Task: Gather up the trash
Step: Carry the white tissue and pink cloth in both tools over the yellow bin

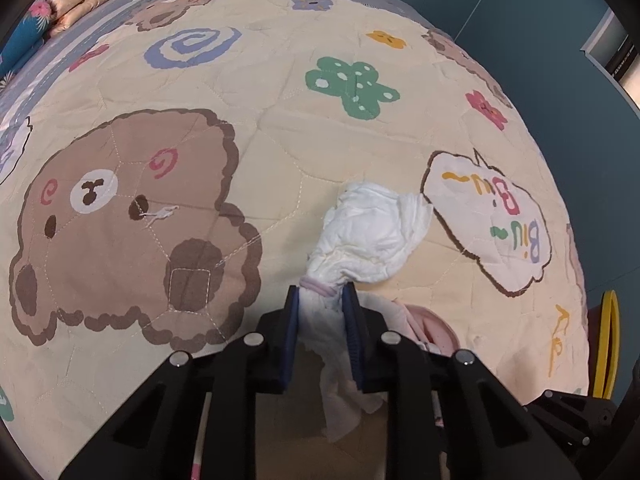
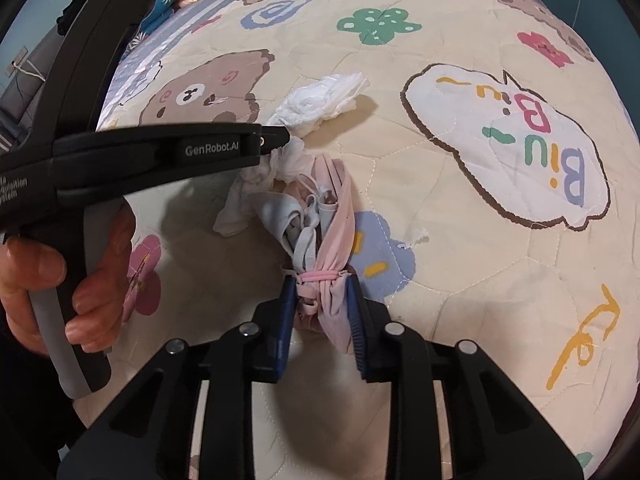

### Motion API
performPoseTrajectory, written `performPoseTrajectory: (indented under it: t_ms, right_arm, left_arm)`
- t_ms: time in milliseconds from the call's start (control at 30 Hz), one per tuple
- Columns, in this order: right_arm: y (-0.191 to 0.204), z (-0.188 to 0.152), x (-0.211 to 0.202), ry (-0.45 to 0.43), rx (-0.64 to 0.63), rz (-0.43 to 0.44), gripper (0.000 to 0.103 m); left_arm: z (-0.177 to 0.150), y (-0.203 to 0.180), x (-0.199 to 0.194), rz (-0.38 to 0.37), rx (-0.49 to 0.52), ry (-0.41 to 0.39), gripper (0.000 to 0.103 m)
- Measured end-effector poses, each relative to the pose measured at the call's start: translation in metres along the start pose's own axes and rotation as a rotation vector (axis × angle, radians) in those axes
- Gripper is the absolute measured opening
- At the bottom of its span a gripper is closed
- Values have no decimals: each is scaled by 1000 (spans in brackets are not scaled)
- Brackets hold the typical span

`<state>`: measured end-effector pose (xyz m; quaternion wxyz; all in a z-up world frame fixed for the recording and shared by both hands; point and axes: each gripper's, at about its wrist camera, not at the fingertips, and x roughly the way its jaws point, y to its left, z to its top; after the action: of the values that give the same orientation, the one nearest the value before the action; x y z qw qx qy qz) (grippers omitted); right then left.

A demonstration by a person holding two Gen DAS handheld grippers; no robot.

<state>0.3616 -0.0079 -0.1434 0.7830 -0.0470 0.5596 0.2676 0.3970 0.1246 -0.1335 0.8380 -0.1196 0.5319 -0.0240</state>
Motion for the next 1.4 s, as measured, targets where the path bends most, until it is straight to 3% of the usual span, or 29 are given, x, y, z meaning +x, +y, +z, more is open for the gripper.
performPoseTrajectory:
  t_ms: [200,467,767,1133,1400]
  right_arm:
    - [-5,-7,-16,15,19,52,21]
    - [-12,-27,-52,-23,5,21,20]
    - [-46,-64,-100,-60,82,3,20]
    - [-96,-113,-158,-146,187,-39,20]
    - [-144,-145,-196,-218,290,-81,20]
  left_arm:
    - [-3,-9,-25,-2,25,-29,20]
    - [-19,-27,-56,-8,60,-52,20]
    - [-53,-55,-90,-40,101,-78,20]
    - [-102,-124,-120,-94,240,-83,20]
    - [-121,-192,-143,-119,374,-137,20]
